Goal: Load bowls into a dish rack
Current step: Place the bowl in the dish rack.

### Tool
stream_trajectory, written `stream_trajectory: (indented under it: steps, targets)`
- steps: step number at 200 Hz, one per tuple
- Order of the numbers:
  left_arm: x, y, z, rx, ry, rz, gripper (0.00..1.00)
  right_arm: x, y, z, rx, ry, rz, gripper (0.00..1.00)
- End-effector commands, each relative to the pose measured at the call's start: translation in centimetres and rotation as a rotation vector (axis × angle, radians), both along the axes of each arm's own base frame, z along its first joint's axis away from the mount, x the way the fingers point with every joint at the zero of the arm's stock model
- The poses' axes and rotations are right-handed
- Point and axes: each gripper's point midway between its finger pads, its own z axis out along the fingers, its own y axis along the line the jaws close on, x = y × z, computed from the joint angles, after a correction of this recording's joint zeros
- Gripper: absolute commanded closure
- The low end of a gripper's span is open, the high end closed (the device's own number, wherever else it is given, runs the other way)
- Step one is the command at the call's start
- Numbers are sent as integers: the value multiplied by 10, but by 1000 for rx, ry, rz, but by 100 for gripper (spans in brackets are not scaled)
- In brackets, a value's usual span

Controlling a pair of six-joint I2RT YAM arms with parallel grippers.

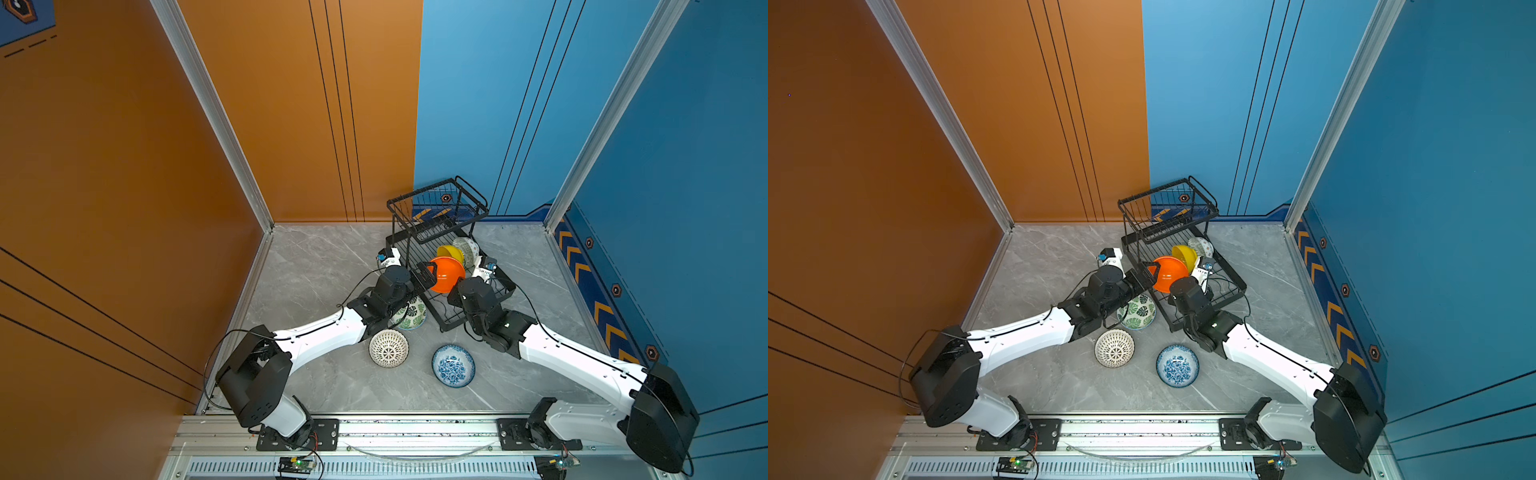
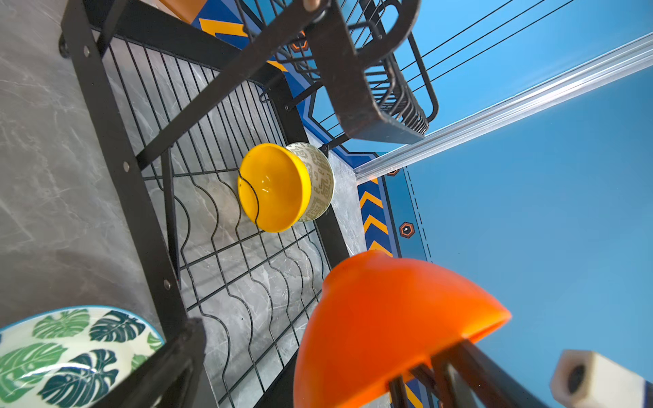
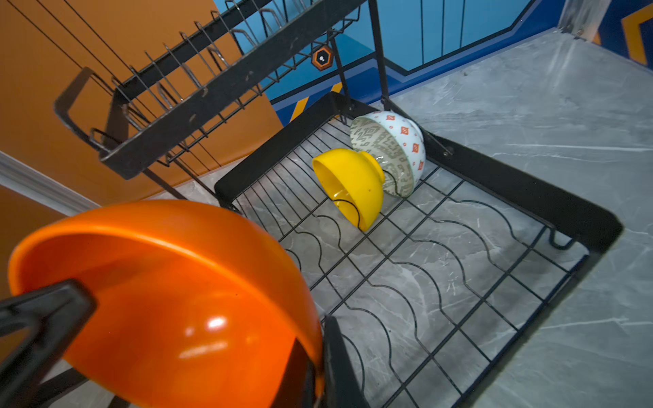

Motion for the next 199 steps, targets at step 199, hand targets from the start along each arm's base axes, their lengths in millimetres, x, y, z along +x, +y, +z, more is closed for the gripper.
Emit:
stream_trajectory:
  steps: [199]
  targets:
    - [14, 118, 15, -32, -5, 121, 2, 39, -18, -54, -525, 75, -484, 100]
